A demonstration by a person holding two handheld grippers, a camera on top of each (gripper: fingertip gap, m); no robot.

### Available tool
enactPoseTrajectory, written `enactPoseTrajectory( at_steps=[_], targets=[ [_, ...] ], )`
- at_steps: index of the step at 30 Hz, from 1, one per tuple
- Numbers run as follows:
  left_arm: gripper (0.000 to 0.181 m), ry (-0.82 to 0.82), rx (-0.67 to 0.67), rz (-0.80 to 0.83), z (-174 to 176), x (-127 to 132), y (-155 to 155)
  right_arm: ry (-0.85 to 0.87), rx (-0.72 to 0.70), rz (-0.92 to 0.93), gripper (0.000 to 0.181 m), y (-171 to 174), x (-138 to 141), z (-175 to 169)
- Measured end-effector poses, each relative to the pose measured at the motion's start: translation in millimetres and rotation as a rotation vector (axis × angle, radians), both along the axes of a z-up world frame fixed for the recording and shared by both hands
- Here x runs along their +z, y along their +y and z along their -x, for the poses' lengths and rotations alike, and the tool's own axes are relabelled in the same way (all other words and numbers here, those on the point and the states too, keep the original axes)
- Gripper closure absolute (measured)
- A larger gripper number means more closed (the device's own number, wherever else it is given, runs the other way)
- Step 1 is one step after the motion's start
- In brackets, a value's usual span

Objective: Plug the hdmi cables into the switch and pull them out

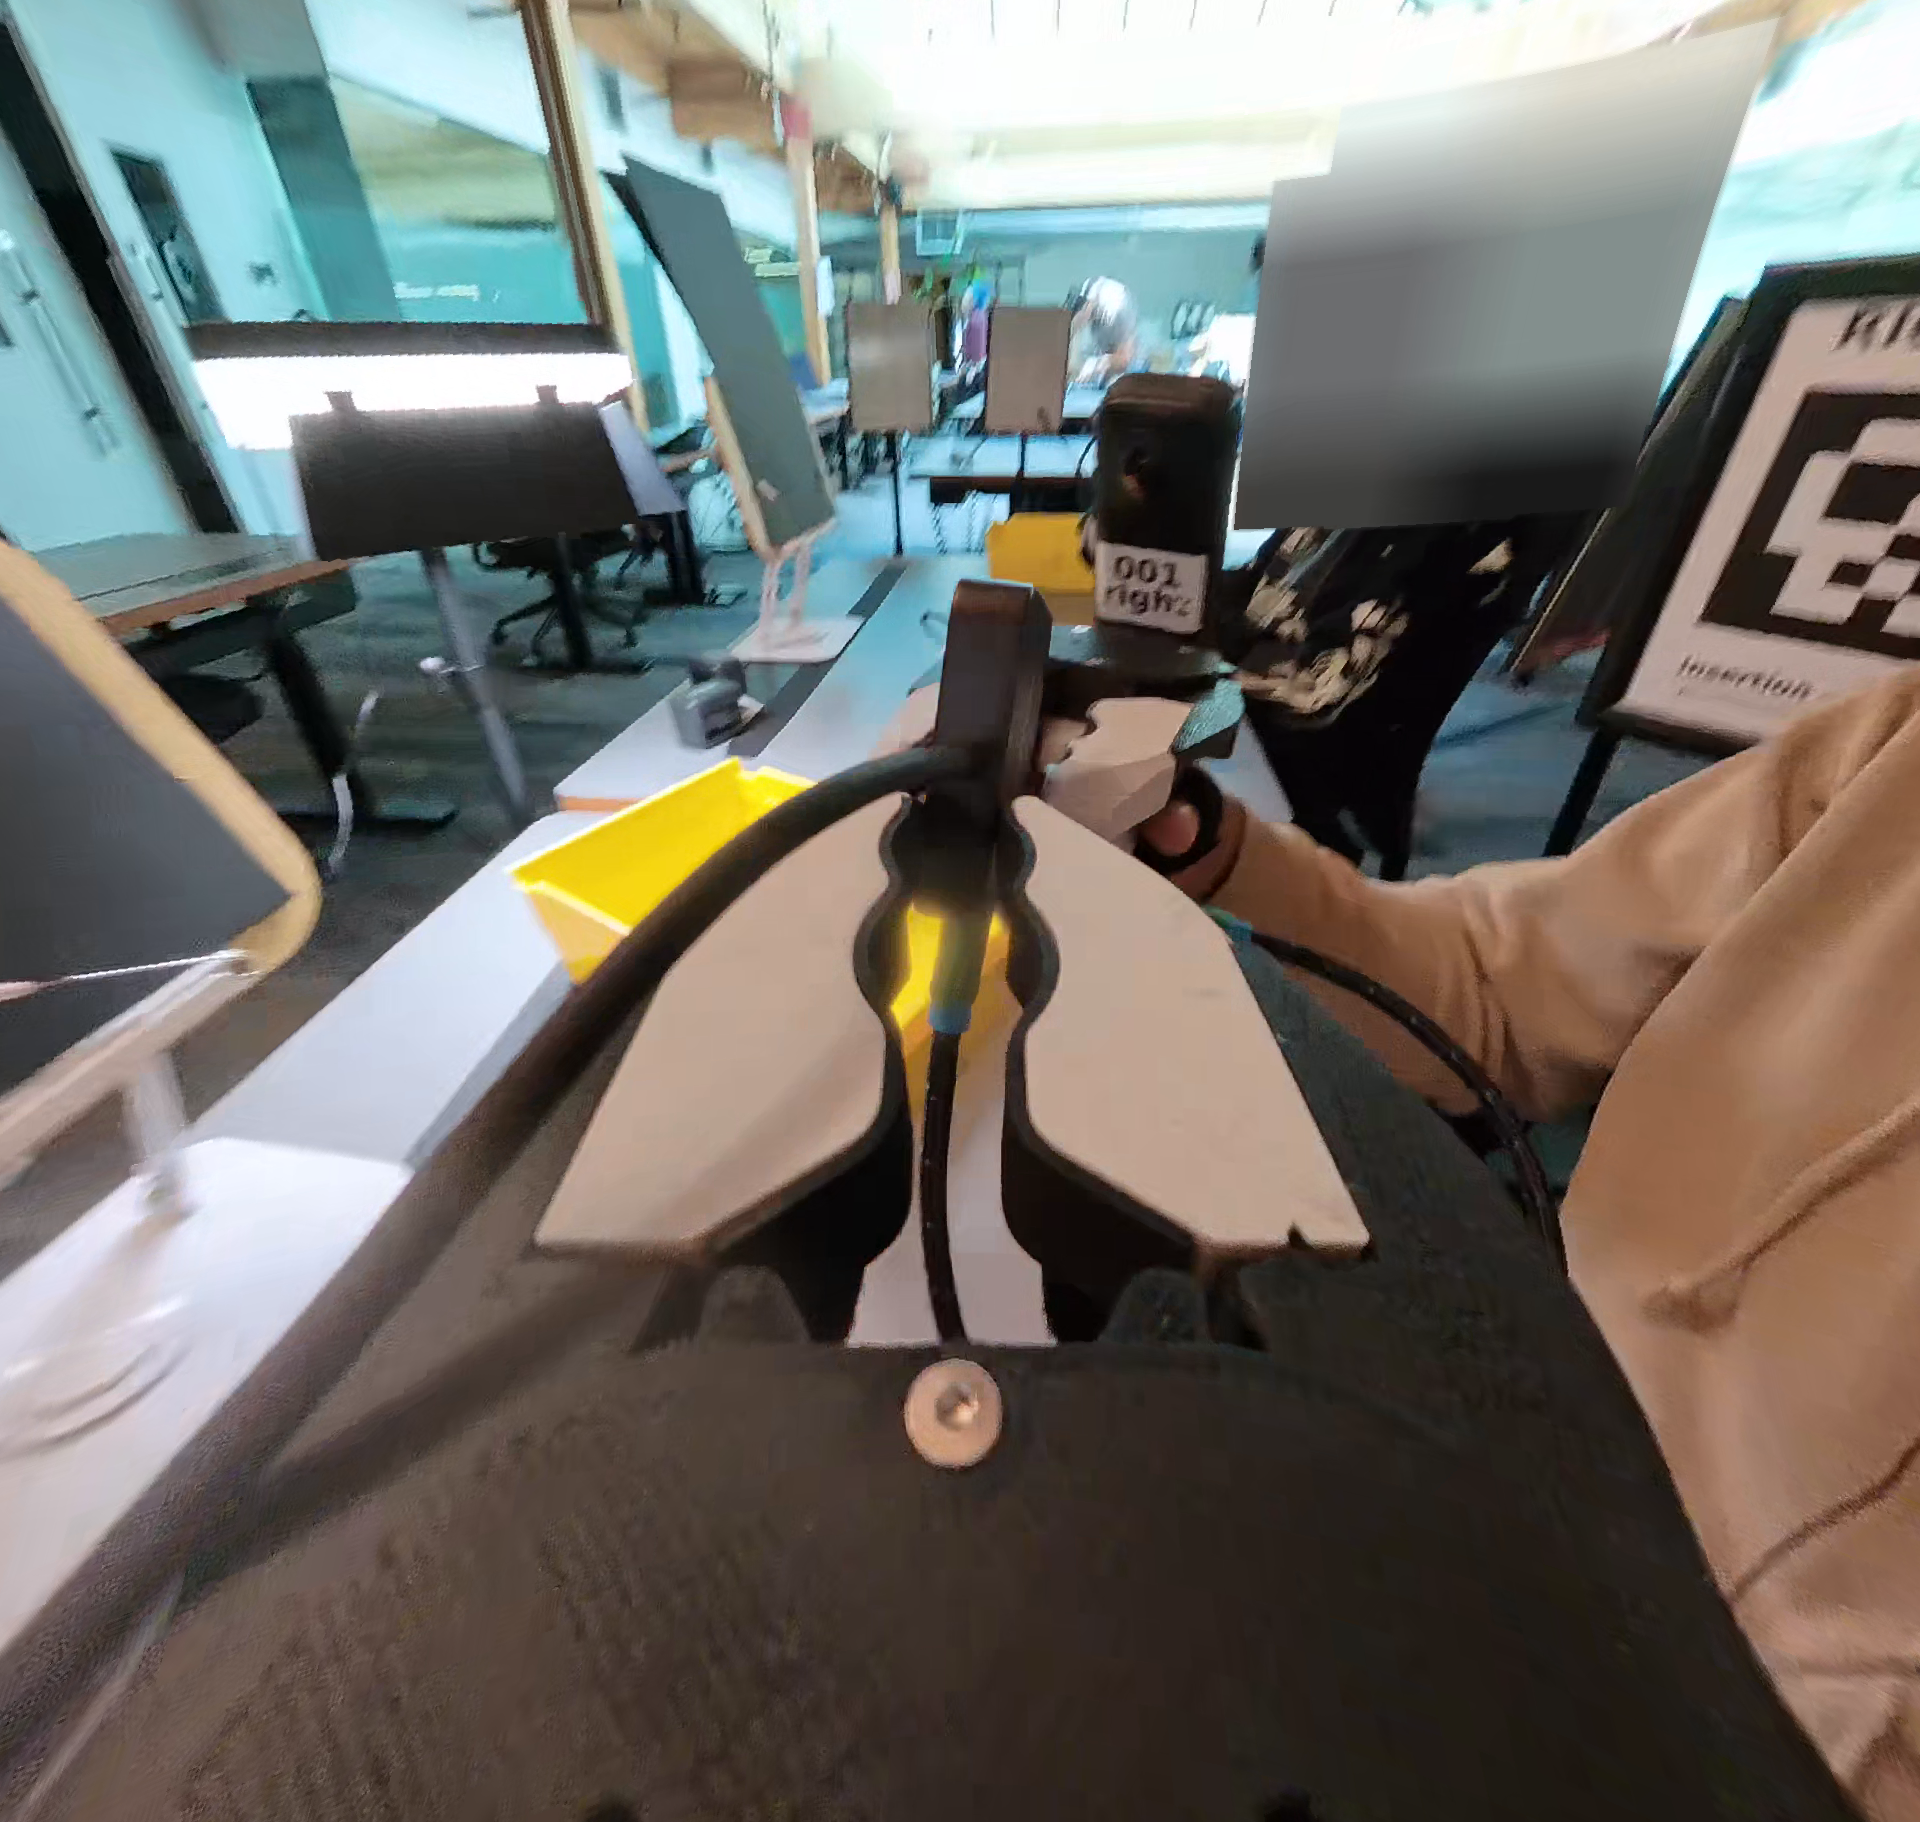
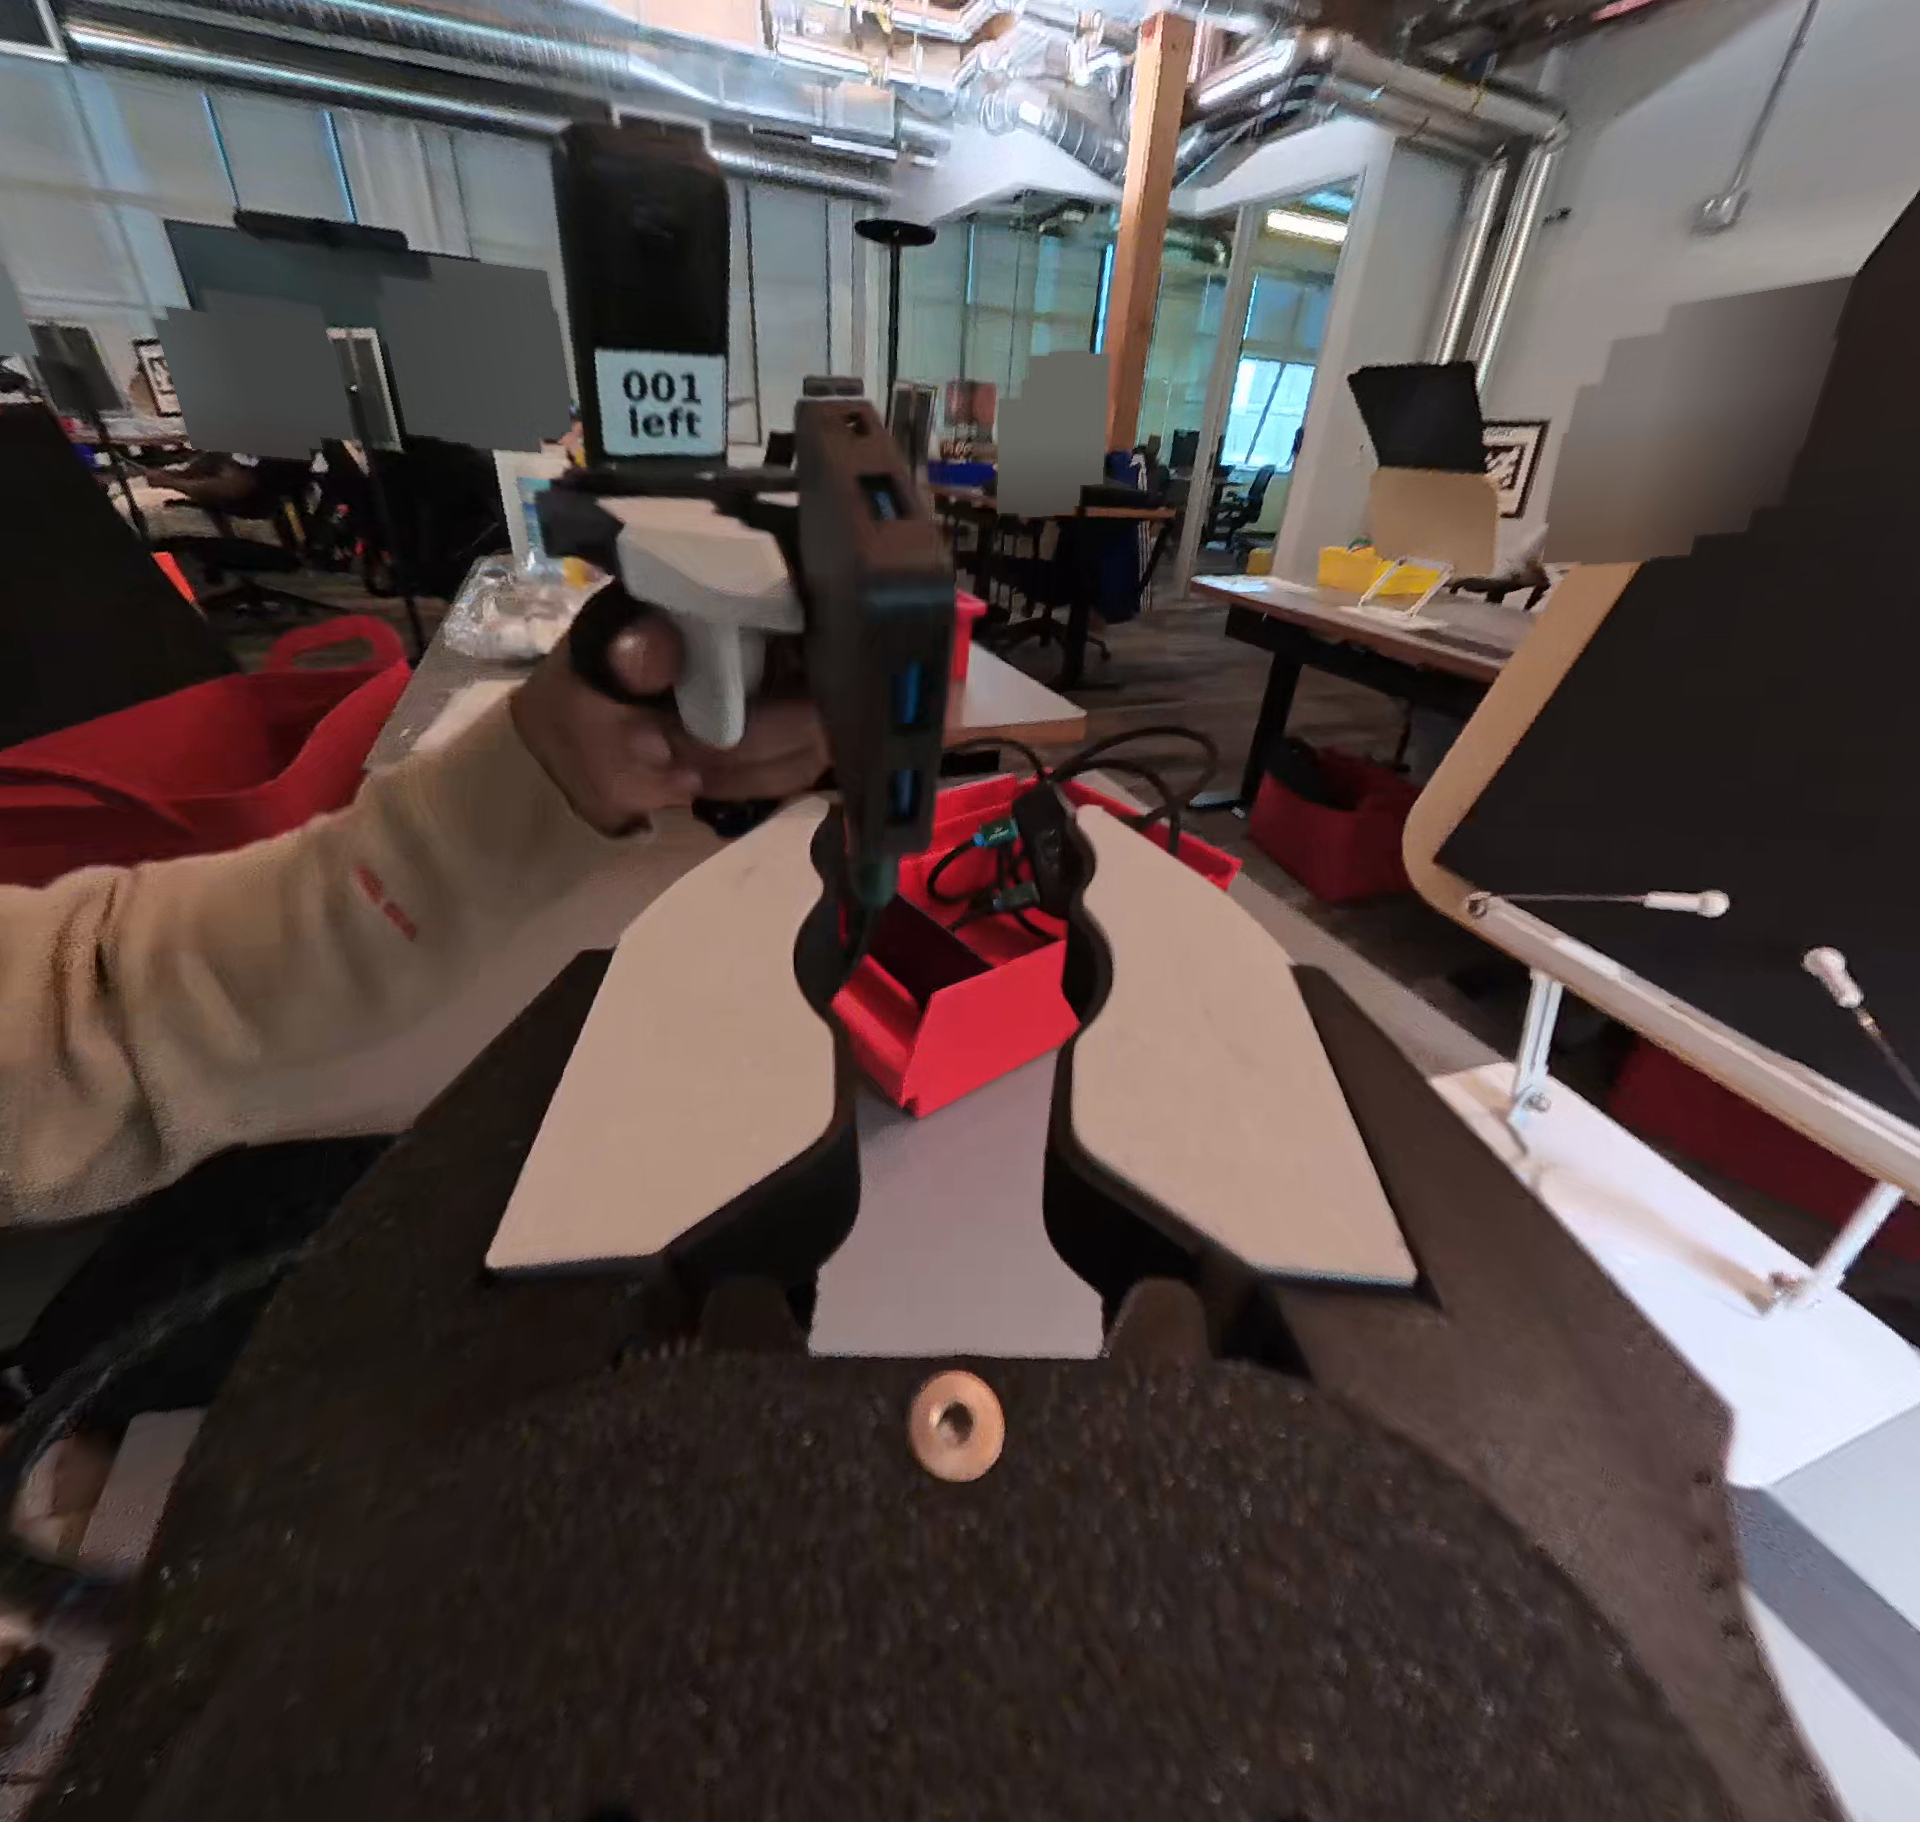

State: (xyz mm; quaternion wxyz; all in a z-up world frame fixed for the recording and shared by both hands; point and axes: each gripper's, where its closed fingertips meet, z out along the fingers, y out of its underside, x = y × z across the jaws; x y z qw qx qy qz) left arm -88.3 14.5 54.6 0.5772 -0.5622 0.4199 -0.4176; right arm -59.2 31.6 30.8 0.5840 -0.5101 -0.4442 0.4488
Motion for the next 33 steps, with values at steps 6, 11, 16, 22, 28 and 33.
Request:
enactPoseTrajectory(
  at_steps=[6,11,16,22,28,33],
  targets=[
    [0.166,-0.046,0.031,0.179,-14,-50,20,-0.184,0.007,-0.056,0.167,7,-33,-19],
    [0.163,0.134,0.037,0.172,-10,-80,12,-0.449,-0.217,-0.12,0.168,48,-60,-65],
    [0.145,0.366,0.179,-0.027,-22,-96,15,-0.825,-0.163,-0.216,0.167,38,-119,-61],
    [0.164,0.687,0.078,-0.029,-40,-160,7,-0.832,0.115,-0.186,0.168,-9,-140,-19],
    [0.167,0.388,0.131,0.028,-18,-123,26,-0.402,0.034,-0.104,0.157,26,-80,-39],
    [0.167,-0.124,0.047,0.069,14,-65,28,-0.046,-0.012,0.04,0.158,74,-59,-90]
  ],
)
